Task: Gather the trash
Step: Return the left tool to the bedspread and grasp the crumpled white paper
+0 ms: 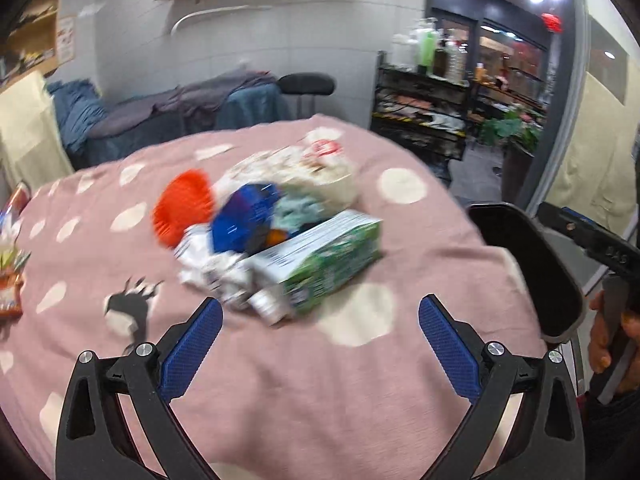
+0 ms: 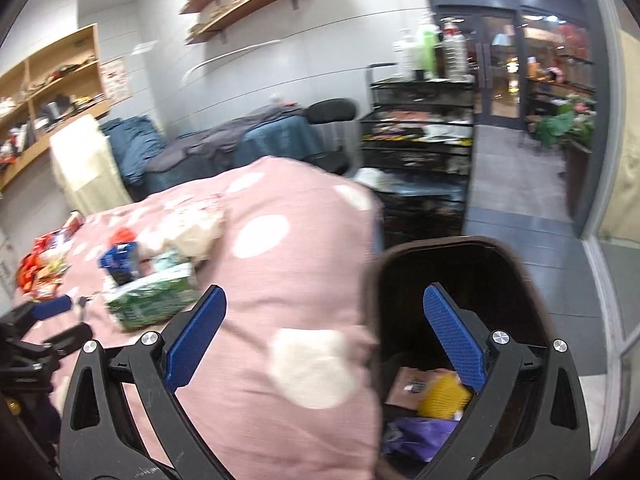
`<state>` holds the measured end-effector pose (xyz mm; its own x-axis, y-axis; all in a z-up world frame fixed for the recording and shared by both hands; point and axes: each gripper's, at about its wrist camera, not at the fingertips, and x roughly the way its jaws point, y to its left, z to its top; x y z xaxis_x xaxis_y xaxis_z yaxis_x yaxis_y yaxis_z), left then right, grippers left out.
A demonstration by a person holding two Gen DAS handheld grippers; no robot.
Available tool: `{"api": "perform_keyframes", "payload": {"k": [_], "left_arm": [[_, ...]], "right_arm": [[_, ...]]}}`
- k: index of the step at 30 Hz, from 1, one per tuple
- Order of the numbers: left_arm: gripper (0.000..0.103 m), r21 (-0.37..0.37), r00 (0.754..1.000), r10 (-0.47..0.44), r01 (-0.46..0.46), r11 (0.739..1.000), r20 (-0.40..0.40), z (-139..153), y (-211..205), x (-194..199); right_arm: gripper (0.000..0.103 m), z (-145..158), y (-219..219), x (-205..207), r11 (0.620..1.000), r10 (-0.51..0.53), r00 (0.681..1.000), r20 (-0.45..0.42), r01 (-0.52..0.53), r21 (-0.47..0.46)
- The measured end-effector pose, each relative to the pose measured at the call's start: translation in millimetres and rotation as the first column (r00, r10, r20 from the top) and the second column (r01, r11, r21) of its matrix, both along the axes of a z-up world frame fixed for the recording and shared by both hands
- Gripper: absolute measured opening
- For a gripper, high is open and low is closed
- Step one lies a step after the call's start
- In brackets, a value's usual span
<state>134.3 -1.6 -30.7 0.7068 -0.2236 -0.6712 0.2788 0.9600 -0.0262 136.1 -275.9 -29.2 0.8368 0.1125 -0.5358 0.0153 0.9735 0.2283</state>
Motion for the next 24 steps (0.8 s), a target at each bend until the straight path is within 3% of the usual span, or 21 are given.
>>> {"api": "perform_keyframes", "payload": {"k": [6,11,17,24], "left_arm": [[0.098,-0.004,0.992,0.117,-0.117,0.993,-0.051,-13,51,9],[0.097,-0.053,0.991,0.119,-0.122,0.991,-0.063,-10,75,18],[0.095,-0.080,0.995,0.089,-0.093,0.992,-0.055,-4,73,33],[0.071,-0.052,0.991,0.054,-0.060,0.997,-0.125,-19,64,64]], "right_arm": [[0.098,2,49,20,0.986,0.165,0.985,-0.042,-0.165,0.004],[0.098,-3,83,36,0.963,0.266,0.960,-0.091,-0.269,-0.016],[0.098,-7,104,45,0.954,0.292,0.950,-0.113,-0.298,-0.033],[0.098,-5,108,55,0.954,0.290,0.949,-0.123,-0.297,-0.046]]}}
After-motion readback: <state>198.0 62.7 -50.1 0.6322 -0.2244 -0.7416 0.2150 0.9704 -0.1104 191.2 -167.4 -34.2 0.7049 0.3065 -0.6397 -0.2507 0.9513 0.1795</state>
